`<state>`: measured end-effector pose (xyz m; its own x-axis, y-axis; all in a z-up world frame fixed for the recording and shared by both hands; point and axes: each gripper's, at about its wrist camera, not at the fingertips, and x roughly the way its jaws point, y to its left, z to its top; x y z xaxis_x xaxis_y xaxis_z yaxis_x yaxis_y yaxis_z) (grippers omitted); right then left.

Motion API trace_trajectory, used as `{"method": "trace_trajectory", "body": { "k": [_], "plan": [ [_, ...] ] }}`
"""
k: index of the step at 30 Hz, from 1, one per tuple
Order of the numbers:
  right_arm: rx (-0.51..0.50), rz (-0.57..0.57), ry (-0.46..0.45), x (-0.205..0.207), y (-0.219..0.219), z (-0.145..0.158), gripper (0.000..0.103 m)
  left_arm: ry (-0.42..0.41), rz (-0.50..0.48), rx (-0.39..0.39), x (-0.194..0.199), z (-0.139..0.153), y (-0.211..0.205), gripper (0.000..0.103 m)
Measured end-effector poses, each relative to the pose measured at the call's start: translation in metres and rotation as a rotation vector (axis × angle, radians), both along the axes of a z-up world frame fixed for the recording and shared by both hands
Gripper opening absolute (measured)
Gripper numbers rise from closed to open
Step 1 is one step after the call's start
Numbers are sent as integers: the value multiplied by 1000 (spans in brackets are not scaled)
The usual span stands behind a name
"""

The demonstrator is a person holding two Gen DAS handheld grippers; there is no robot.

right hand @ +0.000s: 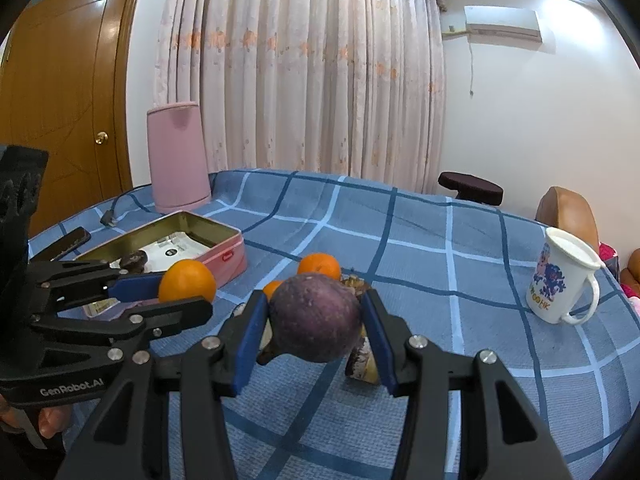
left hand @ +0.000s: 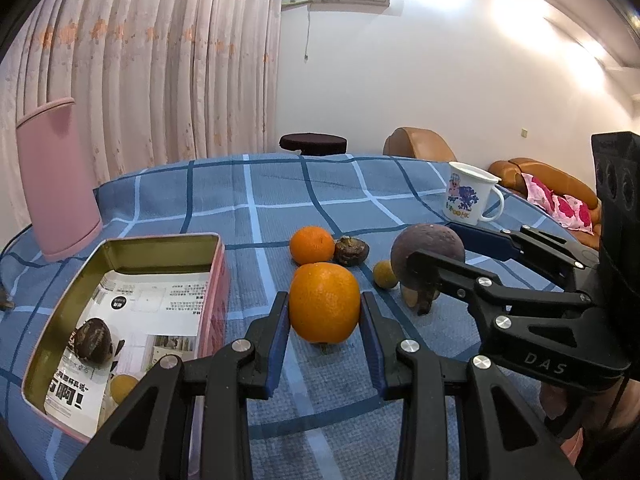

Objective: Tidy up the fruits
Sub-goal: 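Carry the orange in left tool over the tin while right tool carries the purple fruit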

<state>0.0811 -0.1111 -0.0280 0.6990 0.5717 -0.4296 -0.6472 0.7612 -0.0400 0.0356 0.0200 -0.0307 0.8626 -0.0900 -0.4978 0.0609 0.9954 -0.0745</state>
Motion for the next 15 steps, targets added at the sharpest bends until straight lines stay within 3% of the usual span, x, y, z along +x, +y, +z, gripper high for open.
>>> {"method": "trace_trajectory", "body": {
  "k": [15],
  "plan": [
    [21,-3,-41,-8,-2,4,51,-54,34,43,-8,6,2,36]
  ]
}}
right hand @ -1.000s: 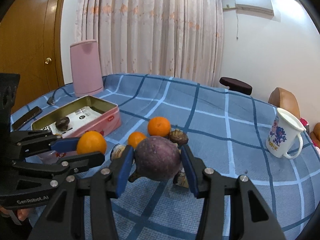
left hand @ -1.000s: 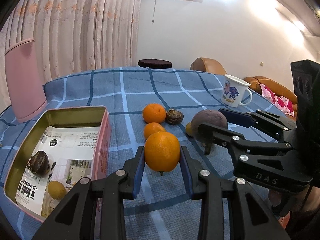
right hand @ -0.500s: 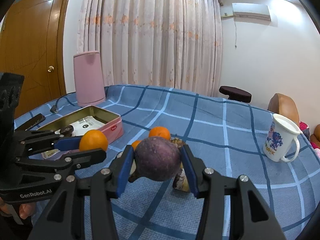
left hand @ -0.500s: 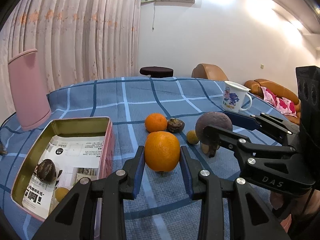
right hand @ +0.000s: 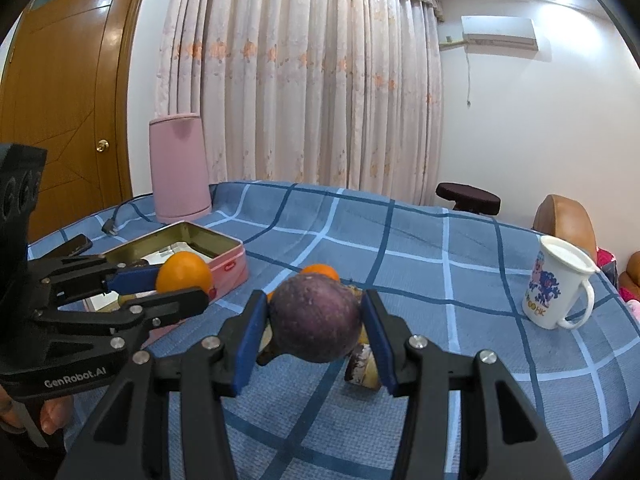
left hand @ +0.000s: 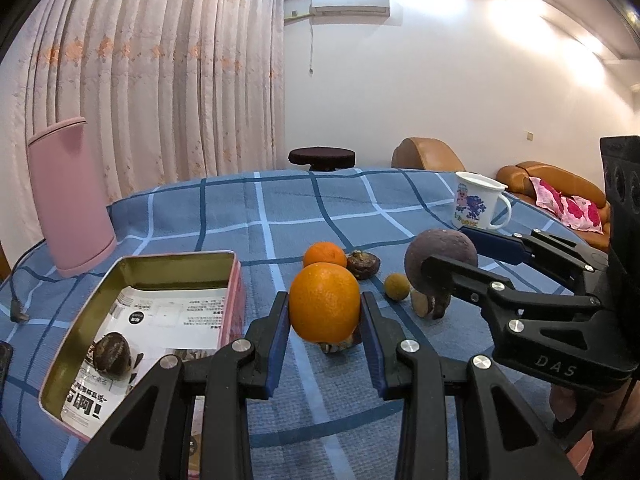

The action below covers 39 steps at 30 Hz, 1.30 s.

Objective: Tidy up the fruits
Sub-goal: 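Carry the orange in left tool over the tin while right tool carries the purple fruit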

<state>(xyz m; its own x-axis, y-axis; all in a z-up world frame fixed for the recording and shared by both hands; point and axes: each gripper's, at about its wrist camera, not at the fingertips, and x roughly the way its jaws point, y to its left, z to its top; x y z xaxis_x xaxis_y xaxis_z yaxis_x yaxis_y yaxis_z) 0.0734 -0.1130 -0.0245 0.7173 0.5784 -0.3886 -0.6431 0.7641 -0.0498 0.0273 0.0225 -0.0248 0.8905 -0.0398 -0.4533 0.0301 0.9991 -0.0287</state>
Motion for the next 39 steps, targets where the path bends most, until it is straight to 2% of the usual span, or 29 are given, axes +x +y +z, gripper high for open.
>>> {"method": "trace_trajectory", "body": {
  "k": [10,24,32,39],
  "plan": [
    [-1,12,2,4,10,1,51,-4,36,-11,0,1,15,36],
    [-10,78,-11,3,46,8,51,2,101,-34,-3,2,47,36],
    [-24,158,-24,3,86,20,51,20,205,-54,-4,6,86,36],
    [-48,211,-9,3,123,17,51,41,274,-78,-3,2,122,36]
  ]
}}
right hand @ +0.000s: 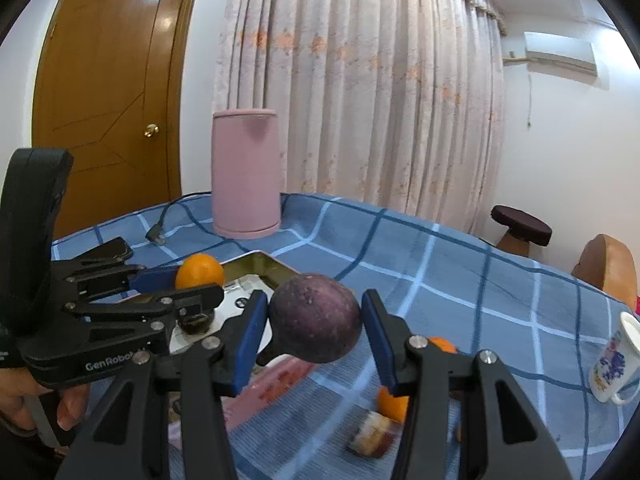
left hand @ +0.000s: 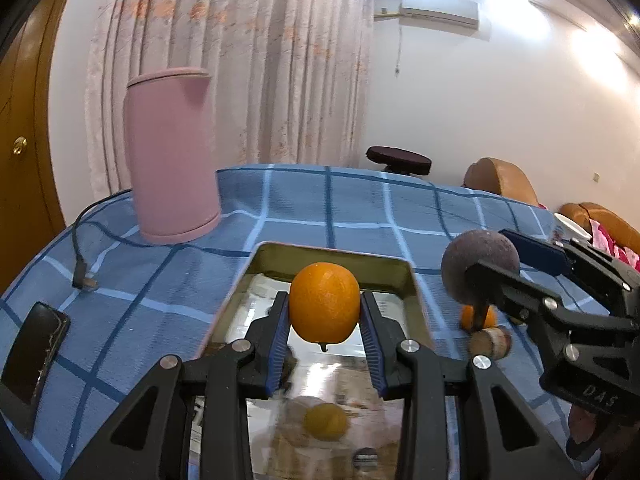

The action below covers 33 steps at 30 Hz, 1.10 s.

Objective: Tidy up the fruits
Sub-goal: 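Carry the orange in left tool over the tin while right tool carries the purple fruit, then open left tool to drop the orange while right tool releases the purple fruit into the tin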

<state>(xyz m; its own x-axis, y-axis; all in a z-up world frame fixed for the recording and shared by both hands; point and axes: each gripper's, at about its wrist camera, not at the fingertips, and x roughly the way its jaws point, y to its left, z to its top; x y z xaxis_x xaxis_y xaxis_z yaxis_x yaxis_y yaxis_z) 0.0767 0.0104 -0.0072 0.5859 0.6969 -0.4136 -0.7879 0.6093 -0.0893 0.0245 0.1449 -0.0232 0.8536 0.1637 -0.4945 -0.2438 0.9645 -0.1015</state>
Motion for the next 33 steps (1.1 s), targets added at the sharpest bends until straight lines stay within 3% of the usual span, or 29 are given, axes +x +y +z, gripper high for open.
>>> {"method": "trace_trajectory", "body": {
  "k": [12,33],
  "plan": [
    [-84,58,35,-3,43,-22,51,64,51,-31,-2,-14,35,36],
    [-166,95,77,-6,59,-39,53,133,36,-27,3,-21,35,37]
  ]
}}
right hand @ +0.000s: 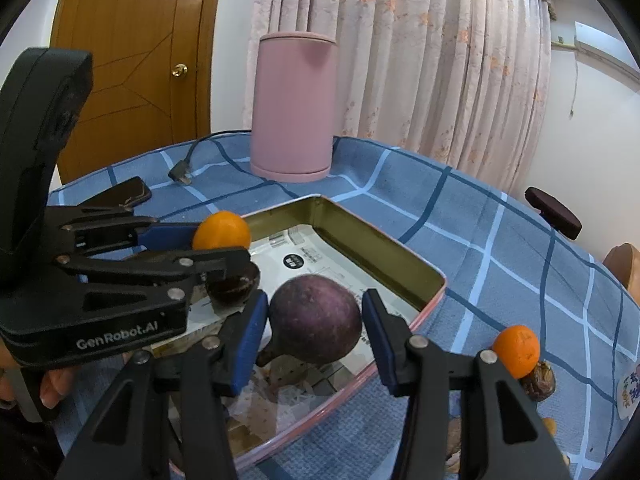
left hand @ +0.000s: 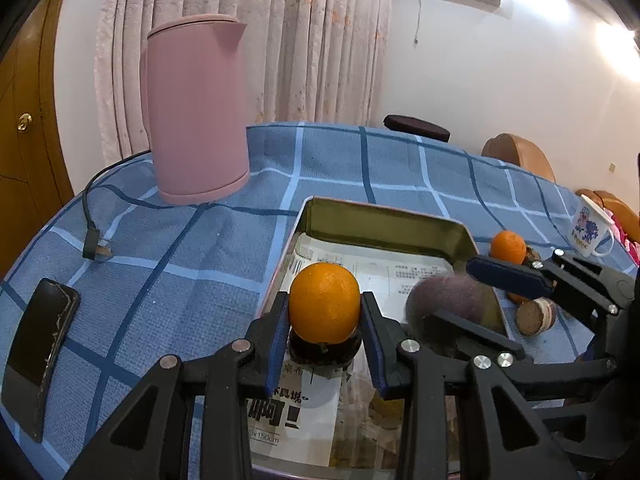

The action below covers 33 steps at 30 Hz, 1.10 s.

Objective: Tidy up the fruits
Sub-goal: 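Open left tool to drop the orange while right tool releases the purple fruit into the tin, then grasp a cut cylindrical root piece with right tool while left tool grasps another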

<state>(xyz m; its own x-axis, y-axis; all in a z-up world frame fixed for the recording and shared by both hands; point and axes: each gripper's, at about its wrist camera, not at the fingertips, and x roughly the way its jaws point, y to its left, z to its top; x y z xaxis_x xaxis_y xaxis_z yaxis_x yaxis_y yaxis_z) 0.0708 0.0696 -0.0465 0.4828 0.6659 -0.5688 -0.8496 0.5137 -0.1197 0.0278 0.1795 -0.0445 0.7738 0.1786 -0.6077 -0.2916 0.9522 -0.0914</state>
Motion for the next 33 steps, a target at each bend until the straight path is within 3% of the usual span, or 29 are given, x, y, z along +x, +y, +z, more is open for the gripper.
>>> {"method": "trace_trajectory", "body": {
  "k": [2,3,10,20,27,33],
  "plan": [
    [11,-13,-8,-1,-2,1,70,2,19,-2,-2,0,2,38],
    [23,-16,-8,-1,-4,2,72,0,16,-11,-3,0,3,40],
    [69,-99,-34,-2,-49,10,75,-53,13,2,-13,14,-13,68],
    [87,-429,2,40,-162,13,80,-73,-124,11,4,25,-76,68],
    [62,-498,61,55,-181,5,80,-52,-228,53,22,24,-122,68],
    [21,-518,142,65,-187,-5,71,-2,-293,40,41,12,-148,68]
  ]
}}
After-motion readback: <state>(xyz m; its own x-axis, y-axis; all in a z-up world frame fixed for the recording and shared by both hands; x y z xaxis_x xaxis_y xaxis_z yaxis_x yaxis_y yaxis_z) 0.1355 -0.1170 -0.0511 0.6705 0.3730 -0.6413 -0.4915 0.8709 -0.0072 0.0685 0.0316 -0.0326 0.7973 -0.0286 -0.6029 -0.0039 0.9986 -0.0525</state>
